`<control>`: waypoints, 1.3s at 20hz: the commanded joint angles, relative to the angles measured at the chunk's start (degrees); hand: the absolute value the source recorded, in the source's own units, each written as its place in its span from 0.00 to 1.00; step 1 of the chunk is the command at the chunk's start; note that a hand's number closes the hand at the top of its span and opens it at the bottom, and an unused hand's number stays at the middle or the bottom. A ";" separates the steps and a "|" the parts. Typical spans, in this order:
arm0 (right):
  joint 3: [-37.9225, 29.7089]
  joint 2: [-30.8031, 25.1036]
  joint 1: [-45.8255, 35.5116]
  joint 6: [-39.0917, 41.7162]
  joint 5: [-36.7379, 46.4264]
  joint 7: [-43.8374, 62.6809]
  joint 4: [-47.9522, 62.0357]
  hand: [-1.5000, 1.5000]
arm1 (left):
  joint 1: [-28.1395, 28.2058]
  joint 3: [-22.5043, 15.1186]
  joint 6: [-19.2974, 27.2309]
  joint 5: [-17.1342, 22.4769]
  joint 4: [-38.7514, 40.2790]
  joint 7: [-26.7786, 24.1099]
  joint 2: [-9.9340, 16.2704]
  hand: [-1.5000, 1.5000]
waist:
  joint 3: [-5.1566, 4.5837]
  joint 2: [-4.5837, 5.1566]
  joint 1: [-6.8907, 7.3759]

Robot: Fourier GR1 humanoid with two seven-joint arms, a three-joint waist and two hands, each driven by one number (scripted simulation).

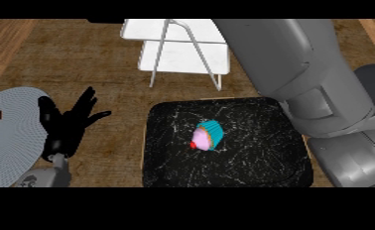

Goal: Pick the can from the tray and place it in the tiered shelf

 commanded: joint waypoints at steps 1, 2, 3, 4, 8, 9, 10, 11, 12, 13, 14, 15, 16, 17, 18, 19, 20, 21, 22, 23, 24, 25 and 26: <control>-1.26 -1.74 -0.78 0.31 0.01 -3.49 3.90 1.00 | 0.01 0.97 -1.52 0.28 2.72 0.80 1.38 0.50 | -0.32 0.59 -0.01; 0.23 1.96 0.15 0.71 0.27 0.04 -0.02 1.00 | 0.80 -0.22 -0.49 -0.06 1.12 1.54 -0.29 0.50 | -0.27 0.15 -0.71; -0.65 -0.05 -1.87 1.46 0.39 -0.93 2.94 1.00 | 0.89 0.04 0.53 -0.99 3.54 -1.17 -1.22 0.50 | -0.32 0.42 -0.36; 0.54 -2.24 0.97 4.01 1.07 -3.76 3.91 1.00 | 1.04 1.27 -2.34 0.91 2.41 -0.67 1.07 0.50 | -0.30 0.42 -0.47; -4.71 -0.20 -0.89 -6.74 -0.93 2.64 1.95 1.00 | 3.19 -0.24 -1.38 -0.46 0.77 -1.51 -0.23 0.50 | -0.27 0.32 -0.07; -4.05 0.94 -0.60 -8.68 -0.13 2.44 1.21 0.00 | 2.17 1.14 -2.35 1.28 1.73 -0.68 0.27 0.50 | -0.29 0.32 -0.31; -5.88 -0.03 -0.58 -9.59 -1.40 1.95 1.67 0.00 | 2.42 0.01 -1.03 0.40 1.13 -0.45 -1.13 0.50 | -0.28 0.43 -0.12; -6.33 0.59 -2.00 -11.91 -1.00 2.80 2.55 0.00 | -0.13 0.52 -1.29 0.37 1.96 1.31 0.15 0.50 | -0.30 0.61 0.01; -6.86 0.68 -2.80 -11.00 -1.79 2.91 1.97 0.00 | -1.88 1.61 -1.02 0.84 3.13 2.10 0.58 0.50 | -0.30 0.50 -0.38; -7.66 -0.48 -2.03 -10.31 -2.70 2.19 1.13 0.00 | 2.02 0.60 -1.48 0.25 2.46 -1.37 -0.74 0.50 | -0.29 0.34 -0.38; -8.47 0.49 0.20 -13.39 -3.38 0.54 0.79 0.00 | 1.22 -0.61 -0.45 -1.08 2.62 -0.92 -1.51 0.50 | -0.27 0.44 -0.48; -11.04 -1.27 -0.51 -13.91 -5.62 -0.79 0.02 0.00 | 3.32 0.01 -1.51 0.10 -0.96 0.90 0.09 0.50 | -0.22 0.42 0.27; -11.22 0.23 -1.55 -14.73 -6.06 0.47 -1.32 0.00 | 1.18 -0.09 -0.84 -0.16 -0.13 2.06 -0.17 0.50 | -0.23 0.29 -0.33; -12.03 0.96 -0.04 -15.88 -6.99 -0.72 -0.94 0.00 | 4.29 -0.54 -2.05 -0.22 0.89 -1.38 -0.95 0.50 | -0.27 0.41 -0.07; -12.92 -0.39 -1.18 -16.30 -7.51 -1.05 -1.63 0.00 | 2.06 -0.19 -1.51 -0.26 -0.04 1.21 0.00 0.50 | -0.25 0.37 -0.25; -13.20 1.77 0.08 -19.12 -7.78 -1.46 -1.52 0.00 | 1.17 0.36 -1.99 -0.22 2.93 -1.29 -0.37 0.50 | -0.29 0.51 -0.43; -15.42 -0.28 -0.58 -18.62 -9.81 -2.79 -1.58 0.00 | 1.23 -0.44 -0.47 -1.13 1.50 -0.21 -1.12 0.50 | -0.26 0.59 -0.16; -15.73 1.00 0.12 -19.68 -10.52 -2.00 -3.36 0.00 | 2.37 2.04 -4.06 0.55 5.36 -3.57 1.39 0.50 | -0.30 0.47 -0.67; -16.30 1.12 -1.43 -20.86 -10.65 -1.24 -2.46 0.00 | 0.65 0.89 -1.00 -0.52 1.91 -0.29 0.03 0.50 | -0.27 0.41 -0.30; -16.75 0.82 -1.04 -21.89 -11.17 -1.58 -4.32 0.00 | 1.66 1.23 -2.57 0.86 1.07 0.61 0.68 0.50 | -0.25 0.24 -0.46; -16.74 -0.45 0.41 -24.73 -9.96 -2.07 -4.76 0.00 | 1.30 1.42 -1.69 0.84 0.45 1.85 0.58 0.50 | -0.24 0.23 -0.66; -17.14 -1.92 -1.89 -24.83 -9.55 -1.71 -2.60 0.00 | 0.44 1.18 -1.79 0.55 1.21 1.42 0.35 0.50 | -0.28 0.44 -0.32; -16.97 -2.93 -0.13 -25.29 -9.15 -0.58 -4.69 0.00 | 2.03 0.55 -0.93 0.12 0.50 1.30 -0.71 0.50 | -0.25 0.14 -0.92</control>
